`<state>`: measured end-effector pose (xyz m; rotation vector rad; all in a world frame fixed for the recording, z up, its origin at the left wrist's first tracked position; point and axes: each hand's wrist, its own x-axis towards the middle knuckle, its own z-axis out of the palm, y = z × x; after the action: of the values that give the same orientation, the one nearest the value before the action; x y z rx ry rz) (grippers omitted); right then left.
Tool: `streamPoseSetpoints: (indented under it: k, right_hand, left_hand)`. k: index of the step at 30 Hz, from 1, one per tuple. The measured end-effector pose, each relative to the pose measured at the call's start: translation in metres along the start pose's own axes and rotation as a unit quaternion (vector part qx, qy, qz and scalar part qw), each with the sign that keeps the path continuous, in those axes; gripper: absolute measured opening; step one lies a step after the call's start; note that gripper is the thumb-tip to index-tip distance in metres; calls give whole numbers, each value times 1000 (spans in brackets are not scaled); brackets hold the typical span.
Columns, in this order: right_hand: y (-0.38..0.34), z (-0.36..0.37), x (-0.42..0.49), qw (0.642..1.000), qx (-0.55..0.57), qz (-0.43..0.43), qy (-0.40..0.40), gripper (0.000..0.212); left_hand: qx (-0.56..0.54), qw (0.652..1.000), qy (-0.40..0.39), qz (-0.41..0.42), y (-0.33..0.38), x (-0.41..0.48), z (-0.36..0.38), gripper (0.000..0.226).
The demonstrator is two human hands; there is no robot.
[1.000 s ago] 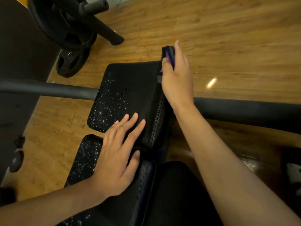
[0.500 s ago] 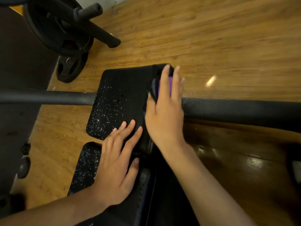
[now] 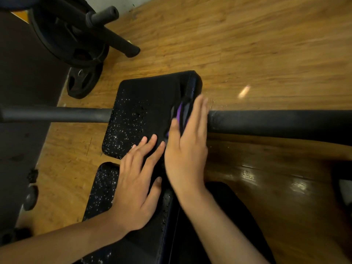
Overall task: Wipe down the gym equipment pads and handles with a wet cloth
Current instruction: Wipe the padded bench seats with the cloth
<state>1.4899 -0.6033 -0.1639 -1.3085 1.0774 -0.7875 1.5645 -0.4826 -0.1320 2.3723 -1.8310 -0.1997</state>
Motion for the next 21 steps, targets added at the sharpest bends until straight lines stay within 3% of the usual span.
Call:
streamPoseSetpoints:
  k: [5,9,13,21]
  right_hand:
    - [-2,4,-52,999,35,38,-8,68]
    - [-7,1,26,994,44,100,1,70]
    - [-15,-4,86,992,99,80,1,66]
    - [-7,-1,-64,993,70,92,-24,68]
  left_hand:
    - [-16,1000,-1,-2,1,0,1,59]
    - [-8,1000,-6,0,-3,1,1,62]
    - [-10,1000,-1,1,-1,1,1,64]
    - [-26,1000,-1,-8,-1,-2,-1,60]
